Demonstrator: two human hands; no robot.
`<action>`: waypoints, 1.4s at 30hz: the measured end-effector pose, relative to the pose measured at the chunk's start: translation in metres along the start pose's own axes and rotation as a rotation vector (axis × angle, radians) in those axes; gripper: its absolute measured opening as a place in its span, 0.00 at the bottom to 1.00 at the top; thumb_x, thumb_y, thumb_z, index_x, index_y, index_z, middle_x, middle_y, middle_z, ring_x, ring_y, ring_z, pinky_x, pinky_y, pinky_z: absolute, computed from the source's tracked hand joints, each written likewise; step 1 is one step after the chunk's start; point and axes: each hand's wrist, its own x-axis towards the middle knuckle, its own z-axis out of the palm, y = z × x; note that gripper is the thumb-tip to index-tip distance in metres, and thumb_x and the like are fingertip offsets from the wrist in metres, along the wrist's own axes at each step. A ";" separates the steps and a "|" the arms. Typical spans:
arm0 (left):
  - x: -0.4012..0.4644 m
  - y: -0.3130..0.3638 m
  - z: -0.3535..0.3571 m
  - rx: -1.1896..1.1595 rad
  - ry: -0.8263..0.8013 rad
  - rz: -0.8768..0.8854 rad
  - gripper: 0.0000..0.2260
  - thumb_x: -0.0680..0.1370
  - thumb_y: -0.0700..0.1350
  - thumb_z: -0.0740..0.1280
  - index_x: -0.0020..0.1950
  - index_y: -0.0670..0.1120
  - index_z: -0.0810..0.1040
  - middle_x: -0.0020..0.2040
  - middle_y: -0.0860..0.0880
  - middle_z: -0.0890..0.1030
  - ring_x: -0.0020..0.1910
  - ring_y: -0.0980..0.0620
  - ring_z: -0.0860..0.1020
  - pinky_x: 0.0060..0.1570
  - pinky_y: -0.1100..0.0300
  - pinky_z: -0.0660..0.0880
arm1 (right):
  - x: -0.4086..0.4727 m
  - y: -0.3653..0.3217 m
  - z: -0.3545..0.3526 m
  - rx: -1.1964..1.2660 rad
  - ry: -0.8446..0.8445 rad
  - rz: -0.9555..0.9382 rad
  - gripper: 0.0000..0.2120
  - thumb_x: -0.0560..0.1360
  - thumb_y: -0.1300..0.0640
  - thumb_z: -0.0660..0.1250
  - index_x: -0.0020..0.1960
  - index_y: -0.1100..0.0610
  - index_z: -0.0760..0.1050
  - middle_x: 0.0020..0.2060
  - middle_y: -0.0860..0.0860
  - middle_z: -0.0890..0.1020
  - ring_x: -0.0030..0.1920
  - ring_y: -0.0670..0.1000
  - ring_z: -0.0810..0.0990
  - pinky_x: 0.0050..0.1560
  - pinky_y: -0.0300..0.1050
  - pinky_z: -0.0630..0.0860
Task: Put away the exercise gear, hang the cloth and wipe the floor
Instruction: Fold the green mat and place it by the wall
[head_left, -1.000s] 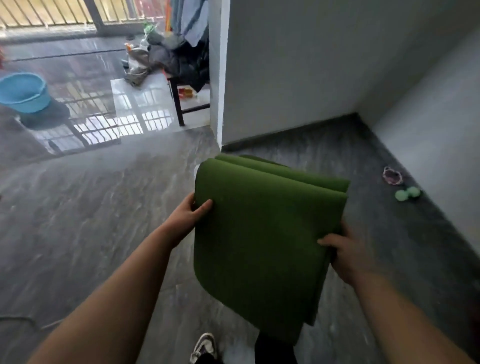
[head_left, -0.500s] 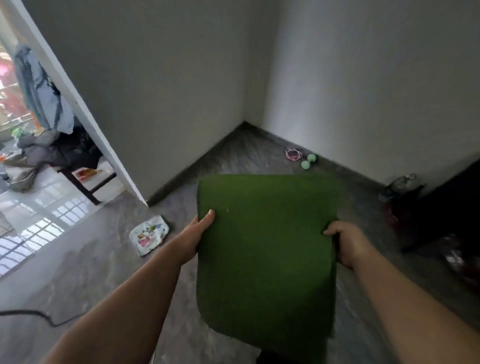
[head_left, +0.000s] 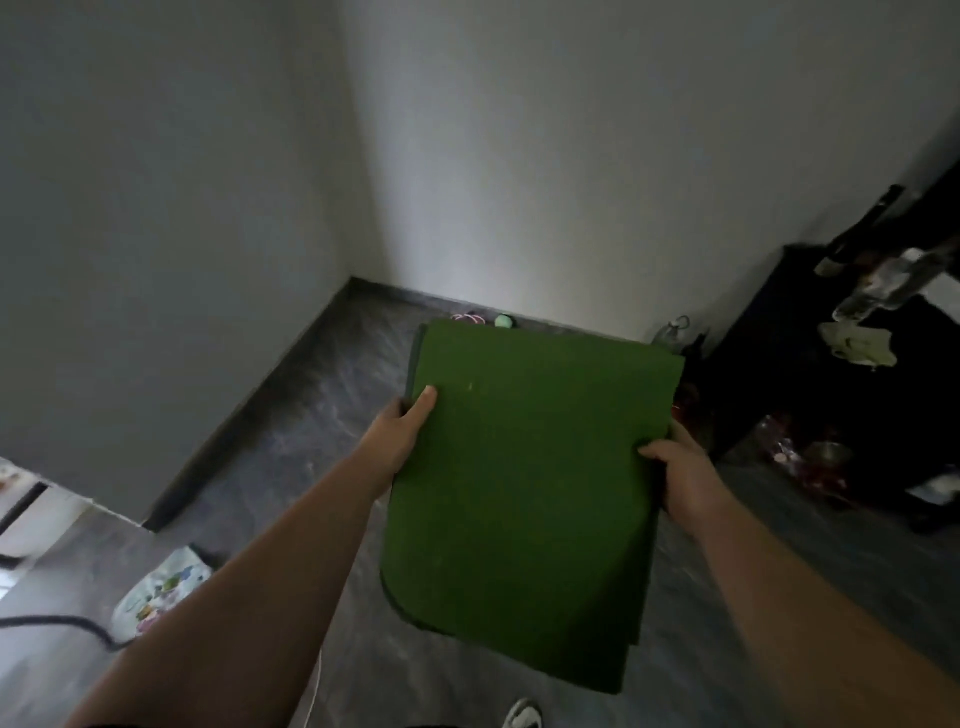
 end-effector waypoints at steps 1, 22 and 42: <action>0.012 0.007 0.010 0.041 0.017 0.014 0.42 0.61 0.75 0.68 0.65 0.49 0.75 0.56 0.48 0.83 0.51 0.47 0.83 0.55 0.45 0.78 | 0.013 -0.001 -0.007 -0.019 0.010 -0.024 0.25 0.73 0.74 0.56 0.65 0.57 0.71 0.53 0.58 0.82 0.48 0.58 0.82 0.50 0.54 0.78; 0.361 0.109 0.032 -0.022 0.018 -0.142 0.29 0.73 0.62 0.69 0.69 0.48 0.71 0.63 0.46 0.77 0.59 0.43 0.77 0.64 0.42 0.72 | 0.355 -0.049 0.068 -0.202 0.165 0.023 0.30 0.75 0.75 0.58 0.74 0.56 0.64 0.64 0.57 0.77 0.61 0.58 0.78 0.65 0.60 0.72; 0.765 0.114 0.244 0.309 -0.023 -0.073 0.21 0.81 0.53 0.61 0.72 0.48 0.68 0.63 0.47 0.77 0.59 0.47 0.77 0.61 0.47 0.74 | 0.768 -0.039 -0.043 -0.280 0.321 0.102 0.23 0.80 0.66 0.58 0.73 0.52 0.66 0.67 0.53 0.75 0.65 0.56 0.75 0.67 0.61 0.69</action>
